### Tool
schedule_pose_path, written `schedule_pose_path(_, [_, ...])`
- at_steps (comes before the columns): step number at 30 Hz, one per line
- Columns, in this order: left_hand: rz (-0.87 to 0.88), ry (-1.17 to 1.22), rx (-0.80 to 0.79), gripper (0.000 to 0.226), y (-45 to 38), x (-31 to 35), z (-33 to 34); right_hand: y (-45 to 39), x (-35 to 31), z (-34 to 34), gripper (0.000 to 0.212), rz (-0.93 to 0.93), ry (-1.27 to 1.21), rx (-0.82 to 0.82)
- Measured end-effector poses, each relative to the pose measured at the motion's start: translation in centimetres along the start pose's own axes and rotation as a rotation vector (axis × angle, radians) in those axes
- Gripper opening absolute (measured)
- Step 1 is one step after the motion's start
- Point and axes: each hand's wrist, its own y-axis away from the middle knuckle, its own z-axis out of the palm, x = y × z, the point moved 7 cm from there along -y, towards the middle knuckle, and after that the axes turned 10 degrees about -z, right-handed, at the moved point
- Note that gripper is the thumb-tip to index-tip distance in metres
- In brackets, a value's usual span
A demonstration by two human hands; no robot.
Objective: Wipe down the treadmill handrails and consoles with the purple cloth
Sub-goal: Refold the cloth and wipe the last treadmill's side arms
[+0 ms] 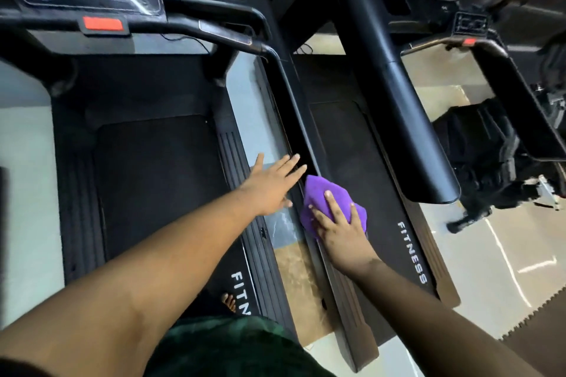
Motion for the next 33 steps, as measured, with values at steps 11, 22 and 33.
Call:
schedule_pose_path(11, [-0.297, 1.443, -0.175, 0.034, 8.5, 4.0, 4.1, 4.6, -2.3, -6.8, 0.061, 0.221, -0.779, 0.618])
schedule_pose_path(22, [-0.363, 1.356, 0.14, 0.027, 22.1, -4.4, 3.7, 0.2, -13.3, -10.1, 0.084, 0.08, -1.213, 0.492])
schedule_pose_path(33, [-0.615, 1.288, 0.448, 0.024, 39.0, -8.5, 4.6, -4.9, -24.8, -12.3, 0.068, -0.379, -1.313, 0.302])
